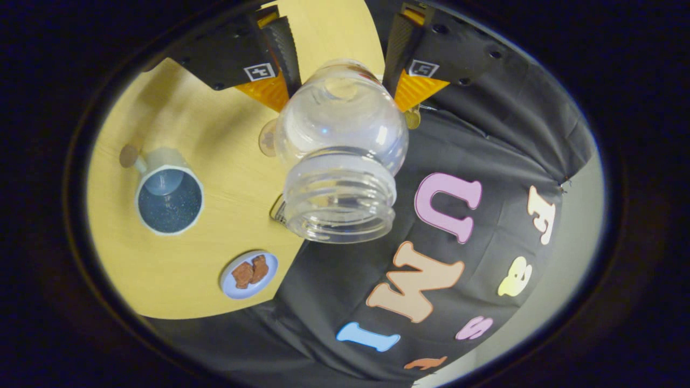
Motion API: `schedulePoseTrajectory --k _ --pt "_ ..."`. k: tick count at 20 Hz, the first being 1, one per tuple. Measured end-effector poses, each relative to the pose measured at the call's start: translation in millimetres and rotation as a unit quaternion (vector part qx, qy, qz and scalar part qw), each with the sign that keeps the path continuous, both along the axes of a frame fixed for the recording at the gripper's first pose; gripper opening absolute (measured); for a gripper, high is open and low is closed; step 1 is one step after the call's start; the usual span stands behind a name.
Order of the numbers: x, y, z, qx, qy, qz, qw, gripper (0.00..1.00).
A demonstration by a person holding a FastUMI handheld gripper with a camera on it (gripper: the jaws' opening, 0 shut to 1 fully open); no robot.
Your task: Take the bottle from table, then pour the juice into the cup, finally place the bottle on the coaster
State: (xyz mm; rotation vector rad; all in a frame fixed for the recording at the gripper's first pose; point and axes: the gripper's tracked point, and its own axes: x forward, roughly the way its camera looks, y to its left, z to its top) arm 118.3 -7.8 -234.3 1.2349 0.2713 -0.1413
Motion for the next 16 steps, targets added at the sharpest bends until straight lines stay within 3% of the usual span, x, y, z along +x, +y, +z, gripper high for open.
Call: schedulePoseTrajectory --k 9,16 --pt "18 -6 7 0.115 -0.027 0.005 0.993 0.74" --pt "28 -12 17 0.22 -0.054 -0.01 0.974 0.74"
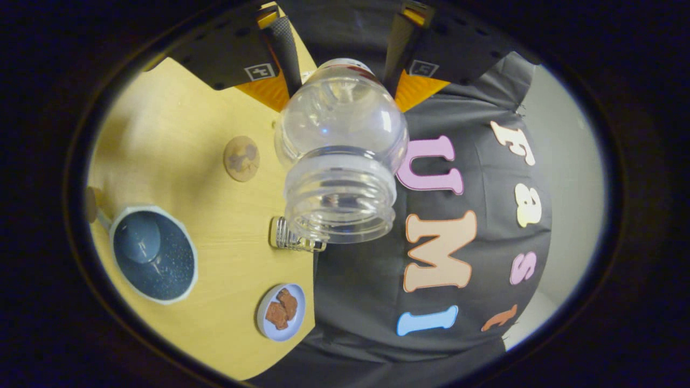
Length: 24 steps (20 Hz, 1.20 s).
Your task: Take the bottle from table, then pour the juice into the cup, finally place the bottle on the coaster
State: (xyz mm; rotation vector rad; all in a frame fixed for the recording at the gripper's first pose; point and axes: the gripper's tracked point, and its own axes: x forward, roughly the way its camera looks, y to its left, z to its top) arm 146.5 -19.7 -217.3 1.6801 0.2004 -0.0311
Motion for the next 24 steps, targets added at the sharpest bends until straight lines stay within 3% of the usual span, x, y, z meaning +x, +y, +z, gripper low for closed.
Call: schedulePoseTrajectory --k 13,24 --pt "2 -8 14 0.081 -0.022 -0.03 0.996 0.74" --pt "1 -15 23 0.112 -0.034 -0.043 0.992 0.74"
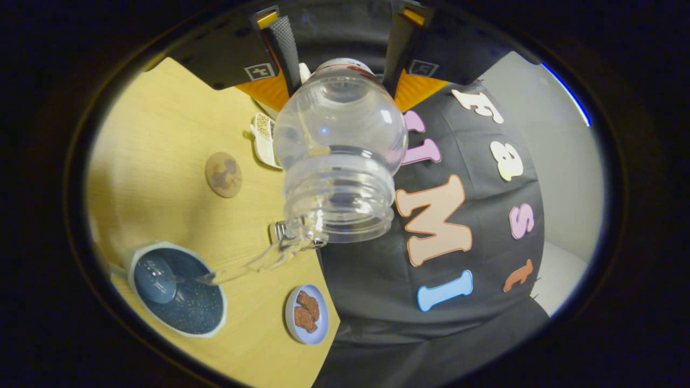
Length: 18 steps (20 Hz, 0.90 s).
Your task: Take the bottle from table, then pour the juice into the cup, finally place the bottle on the coaster
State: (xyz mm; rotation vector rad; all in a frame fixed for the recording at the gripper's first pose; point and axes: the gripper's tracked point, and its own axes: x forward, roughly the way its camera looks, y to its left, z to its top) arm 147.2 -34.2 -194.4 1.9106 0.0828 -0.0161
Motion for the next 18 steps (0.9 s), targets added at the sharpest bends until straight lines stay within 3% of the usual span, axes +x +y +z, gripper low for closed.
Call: schedulePoseTrajectory --k 18 --pt "-7 -13 31 0.046 -0.026 -0.021 0.998 0.74"
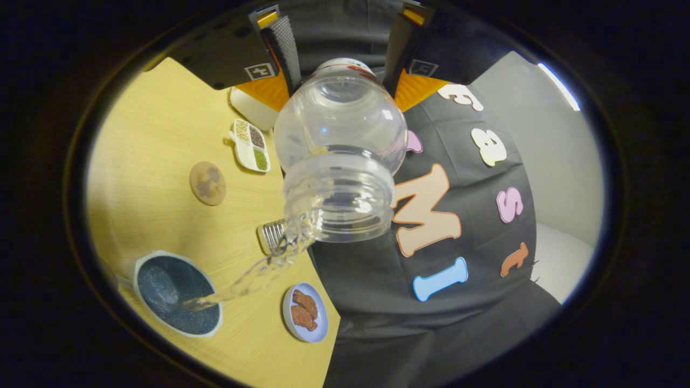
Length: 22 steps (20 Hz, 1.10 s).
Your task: Take the bottle from table, then pour the juice into the cup, finally place the bottle on the coaster
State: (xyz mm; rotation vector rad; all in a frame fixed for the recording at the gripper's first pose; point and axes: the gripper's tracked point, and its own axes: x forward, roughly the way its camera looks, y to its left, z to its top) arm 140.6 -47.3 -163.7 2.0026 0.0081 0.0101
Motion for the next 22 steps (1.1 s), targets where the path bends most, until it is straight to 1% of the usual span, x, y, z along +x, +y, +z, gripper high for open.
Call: schedulePoseTrajectory --k 22 --pt "1 -19 20 0.049 -0.019 -0.026 0.998 0.74"
